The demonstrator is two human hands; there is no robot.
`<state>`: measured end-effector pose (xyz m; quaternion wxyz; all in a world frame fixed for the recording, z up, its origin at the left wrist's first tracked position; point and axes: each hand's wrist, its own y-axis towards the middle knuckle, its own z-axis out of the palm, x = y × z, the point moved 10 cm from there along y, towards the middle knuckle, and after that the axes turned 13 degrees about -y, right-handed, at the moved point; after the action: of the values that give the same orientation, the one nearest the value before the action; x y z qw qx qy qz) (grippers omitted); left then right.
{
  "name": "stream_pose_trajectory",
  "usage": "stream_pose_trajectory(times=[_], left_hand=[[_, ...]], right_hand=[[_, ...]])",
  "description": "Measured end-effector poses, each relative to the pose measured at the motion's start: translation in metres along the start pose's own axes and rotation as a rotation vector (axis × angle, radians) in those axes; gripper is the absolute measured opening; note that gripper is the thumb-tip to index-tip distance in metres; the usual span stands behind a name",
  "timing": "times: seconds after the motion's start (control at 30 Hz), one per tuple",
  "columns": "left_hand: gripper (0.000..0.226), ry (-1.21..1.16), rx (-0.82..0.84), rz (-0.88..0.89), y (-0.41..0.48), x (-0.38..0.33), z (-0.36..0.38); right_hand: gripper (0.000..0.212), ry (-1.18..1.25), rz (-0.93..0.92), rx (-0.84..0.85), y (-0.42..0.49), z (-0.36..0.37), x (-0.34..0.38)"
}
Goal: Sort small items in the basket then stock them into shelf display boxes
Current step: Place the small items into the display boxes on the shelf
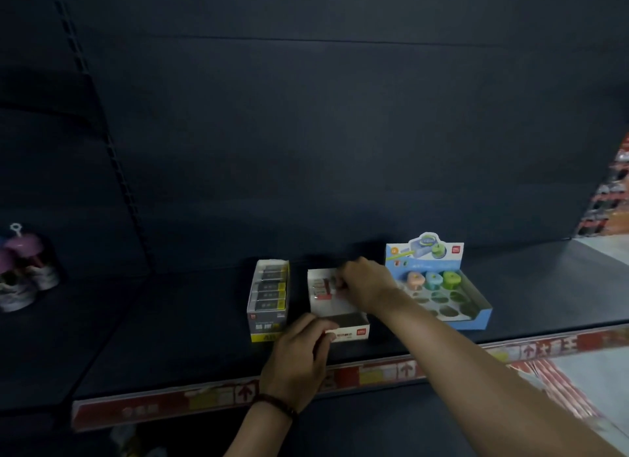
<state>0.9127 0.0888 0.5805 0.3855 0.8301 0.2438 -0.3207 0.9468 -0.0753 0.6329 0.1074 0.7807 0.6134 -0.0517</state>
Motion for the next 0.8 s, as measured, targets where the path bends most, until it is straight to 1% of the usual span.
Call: stream_pose_trajectory(times=[0.1, 0.17, 0.3, 0.37, 0.43, 0.5, 0.53, 0.6, 0.63, 0.67, 0.73, 0.77, 0.8], left_hand=[[0.018, -0.018, 0.001, 0.015, -0.001, 0.001, 0.001], [0.017, -0.042, 0.0, 0.015, -0.001, 0.002, 0.0], [0.016, -0.064, -0.001, 0.012, 0.0, 0.002, -0.001], [0.015, -0.083, 0.004, 0.015, 0.0, 0.002, -0.001], [0.016, -0.08, 0.001, 0.034, 0.0, 0.001, -0.001], [0.016, -0.093, -0.002, 0.059, 0.001, 0.001, -0.002], [0.015, -0.111, -0.005, 0.064, 0.002, 0.002, -0.002], [0.014, -0.136, -0.019, 0.068, 0.003, 0.002, -0.005], [0.014, -0.14, -0.024, 0.085, 0.003, 0.0, -0.007], [0.015, -0.141, -0.032, 0.109, 0.003, -0.003, -0.01], [0.021, -0.16, -0.067, 0.137, 0.0, -0.009, -0.017], [0.024, -0.171, -0.11, 0.143, -0.002, -0.011, -0.025], [0.026, -0.182, -0.163, 0.158, -0.008, -0.017, -0.029]], right_hand=[[0.025, -0.034, -0.022, -0.009, -0.003, -0.003, 0.004], [0.026, -0.048, -0.004, 0.005, -0.004, -0.006, 0.005], [0.02, -0.085, 0.085, 0.032, -0.004, -0.011, 0.004], [0.021, -0.15, 0.142, 0.07, -0.004, -0.007, 0.008], [0.025, -0.22, 0.172, 0.089, -0.004, -0.008, 0.015], [0.027, -0.222, 0.181, 0.134, -0.005, -0.01, 0.019], [0.031, -0.203, 0.185, 0.17, -0.007, -0.011, 0.02], [0.046, -0.099, 0.202, 0.227, -0.014, -0.019, 0.019], [0.048, -0.065, 0.211, 0.208, -0.022, -0.027, 0.018], [0.043, -0.002, 0.251, 0.154, -0.032, -0.036, 0.014], [0.033, 0.197, 0.369, -0.053, -0.072, -0.052, -0.003], [0.03, 0.304, 0.409, -0.167, -0.098, -0.056, -0.009], [0.027, 0.395, 0.448, -0.237, -0.135, -0.056, -0.012]])
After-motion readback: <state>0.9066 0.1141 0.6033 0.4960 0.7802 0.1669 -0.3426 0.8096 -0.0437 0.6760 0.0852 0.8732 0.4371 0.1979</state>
